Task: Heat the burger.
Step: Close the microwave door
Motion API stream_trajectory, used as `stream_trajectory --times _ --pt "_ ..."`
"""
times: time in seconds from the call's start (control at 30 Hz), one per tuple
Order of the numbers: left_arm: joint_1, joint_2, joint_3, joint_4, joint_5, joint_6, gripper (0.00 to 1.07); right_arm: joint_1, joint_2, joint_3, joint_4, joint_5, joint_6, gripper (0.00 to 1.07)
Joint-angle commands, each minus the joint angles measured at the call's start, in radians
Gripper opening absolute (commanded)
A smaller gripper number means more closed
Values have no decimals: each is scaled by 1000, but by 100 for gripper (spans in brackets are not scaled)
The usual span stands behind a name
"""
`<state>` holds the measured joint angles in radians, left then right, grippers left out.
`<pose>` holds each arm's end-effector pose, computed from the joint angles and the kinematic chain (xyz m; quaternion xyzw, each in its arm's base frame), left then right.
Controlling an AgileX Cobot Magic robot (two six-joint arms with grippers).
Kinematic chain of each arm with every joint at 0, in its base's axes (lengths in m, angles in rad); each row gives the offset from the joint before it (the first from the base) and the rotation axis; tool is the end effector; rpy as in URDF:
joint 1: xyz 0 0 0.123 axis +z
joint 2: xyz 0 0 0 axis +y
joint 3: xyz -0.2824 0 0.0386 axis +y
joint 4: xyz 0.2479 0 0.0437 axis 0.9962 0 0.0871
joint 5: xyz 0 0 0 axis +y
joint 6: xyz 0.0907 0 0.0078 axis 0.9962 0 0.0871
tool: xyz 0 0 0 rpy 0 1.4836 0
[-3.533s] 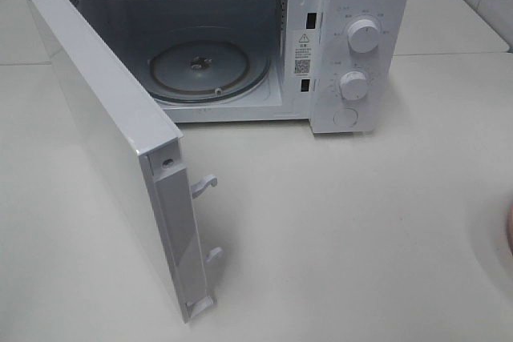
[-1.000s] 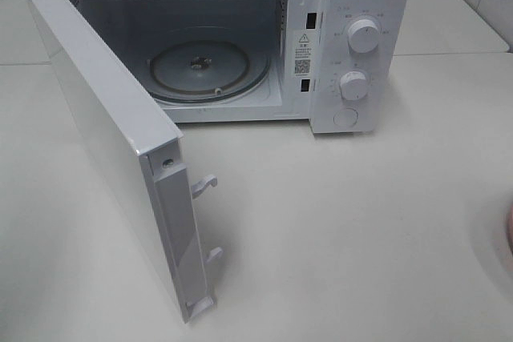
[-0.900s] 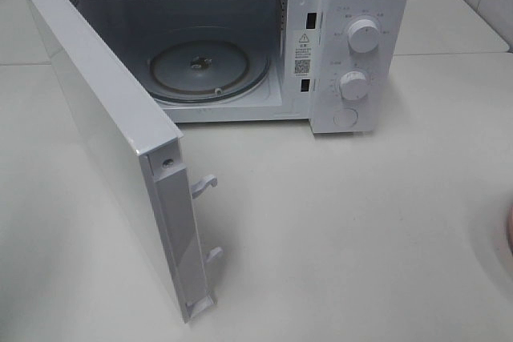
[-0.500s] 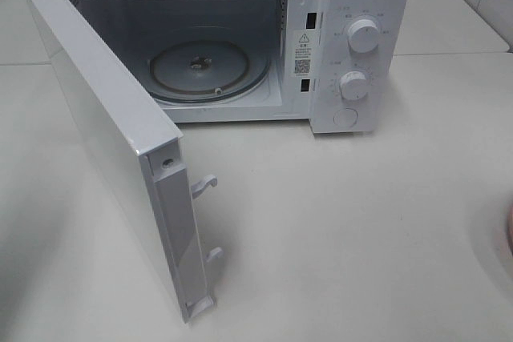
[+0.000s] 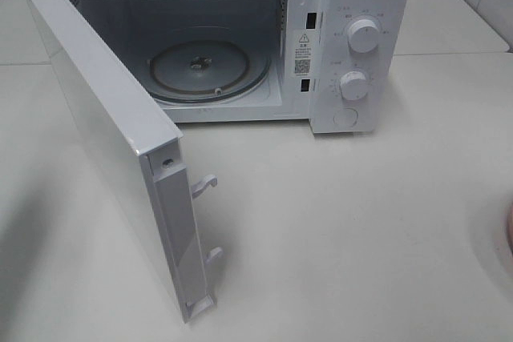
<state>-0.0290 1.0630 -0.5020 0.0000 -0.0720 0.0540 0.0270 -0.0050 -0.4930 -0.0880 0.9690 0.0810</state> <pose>0.2132 -0.0062 0.2579 0.0346 0.8333 0.0069 0.5517 -0.0013 -0.0066 0.2830 0.0220 0.8279 -0.0138 0.5603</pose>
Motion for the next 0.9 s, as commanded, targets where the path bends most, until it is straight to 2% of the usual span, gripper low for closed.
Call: stream_trajectory --times 0.03,0.17,0.23,0.27,0.33,0.43,0.5,0.77,0.8,0.83,0.9 --pt "4 47 3 -12 -80 -6 0 -4 -28 3 -5 -6 -2 73" --pt "4 79 11 -12 -156 -6 0 -4 -28 3 -5 -6 -2 73" --pt "4 110 72 -12 -334 -6 0 -4 -28 3 -5 -6 -2 73" --pt "4 110 72 -12 -334 -6 0 -4 -28 3 -5 -6 -2 73" --pt "4 125 132 0 -474 -6 0 -4 -28 3 -5 -6 -2 73" --pt "4 129 153 0 -505 -6 0 -4 -28 3 -5 -6 -2 73" --pt "4 148 207 31 -631 -6 0 -4 -28 3 -5 -6 -2 73" --pt "4 187 210 70 -663 -17 0 -4 -28 3 -5 -6 -2 73" --pt "4 205 210 70 -661 -45 0 -4 -28 3 -5 -6 -2 73" --pt "4 205 210 70 -661 -45 0 -4 -28 3 -5 -6 -2 73" --pt "4 224 209 70 -665 -97 0 -4 -28 3 -5 -6 -2 73"
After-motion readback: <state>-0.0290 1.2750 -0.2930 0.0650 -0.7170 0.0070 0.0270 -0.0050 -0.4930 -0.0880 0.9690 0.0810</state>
